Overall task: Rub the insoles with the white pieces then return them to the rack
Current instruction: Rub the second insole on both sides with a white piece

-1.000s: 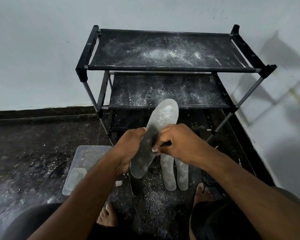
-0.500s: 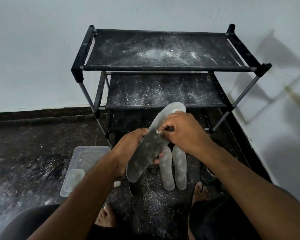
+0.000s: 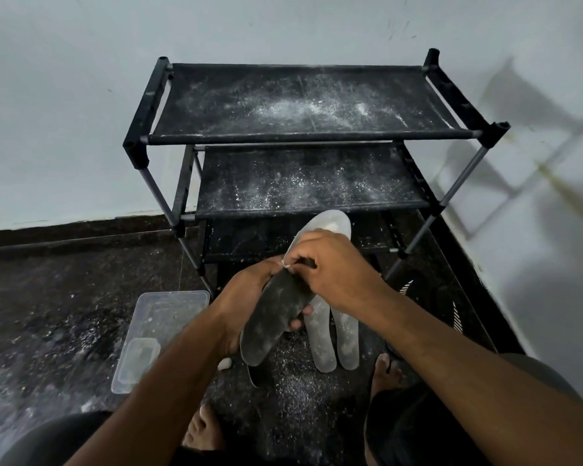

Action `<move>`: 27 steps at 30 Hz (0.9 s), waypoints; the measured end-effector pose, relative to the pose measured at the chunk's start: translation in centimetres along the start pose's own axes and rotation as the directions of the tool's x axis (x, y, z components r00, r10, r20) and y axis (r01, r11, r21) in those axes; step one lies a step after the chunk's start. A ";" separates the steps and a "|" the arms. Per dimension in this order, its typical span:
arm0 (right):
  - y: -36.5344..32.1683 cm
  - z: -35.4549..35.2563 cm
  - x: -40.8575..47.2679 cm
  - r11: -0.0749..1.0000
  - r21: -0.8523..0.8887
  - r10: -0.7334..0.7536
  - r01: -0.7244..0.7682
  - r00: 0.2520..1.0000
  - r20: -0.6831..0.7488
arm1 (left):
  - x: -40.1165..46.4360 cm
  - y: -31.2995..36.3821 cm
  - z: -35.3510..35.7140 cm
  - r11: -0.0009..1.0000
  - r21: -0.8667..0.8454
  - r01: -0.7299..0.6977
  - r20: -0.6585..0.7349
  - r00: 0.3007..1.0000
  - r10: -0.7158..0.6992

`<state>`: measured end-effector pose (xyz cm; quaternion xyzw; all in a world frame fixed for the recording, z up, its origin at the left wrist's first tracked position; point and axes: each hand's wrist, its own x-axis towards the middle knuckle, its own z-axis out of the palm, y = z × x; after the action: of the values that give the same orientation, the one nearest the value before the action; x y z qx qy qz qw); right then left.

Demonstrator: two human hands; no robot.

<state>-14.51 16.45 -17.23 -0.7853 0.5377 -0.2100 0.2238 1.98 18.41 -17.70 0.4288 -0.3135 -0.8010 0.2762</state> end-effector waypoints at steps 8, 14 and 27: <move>-0.3 0.0 0.2 0.991 0.102 0.094 -0.085 0.992 -0.086 | -0.1 0.1 0.2 1.000 0.000 0.017 0.012 1.000 -0.017; 0.2 -0.5 0.7 0.982 0.091 0.181 -0.164 0.959 -0.217 | 0.0 0.3 -0.1 1.000 -0.012 0.012 0.063 0.998 -0.011; -0.6 0.0 0.2 0.974 0.193 0.133 -0.119 0.989 -0.061 | 0.1 0.1 -0.3 0.999 -0.008 0.033 0.018 0.999 -0.033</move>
<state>-14.04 16.44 -16.86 -0.7166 0.5720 -0.2741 0.2901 2.27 18.22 -17.80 0.4253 -0.3054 -0.8107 0.2620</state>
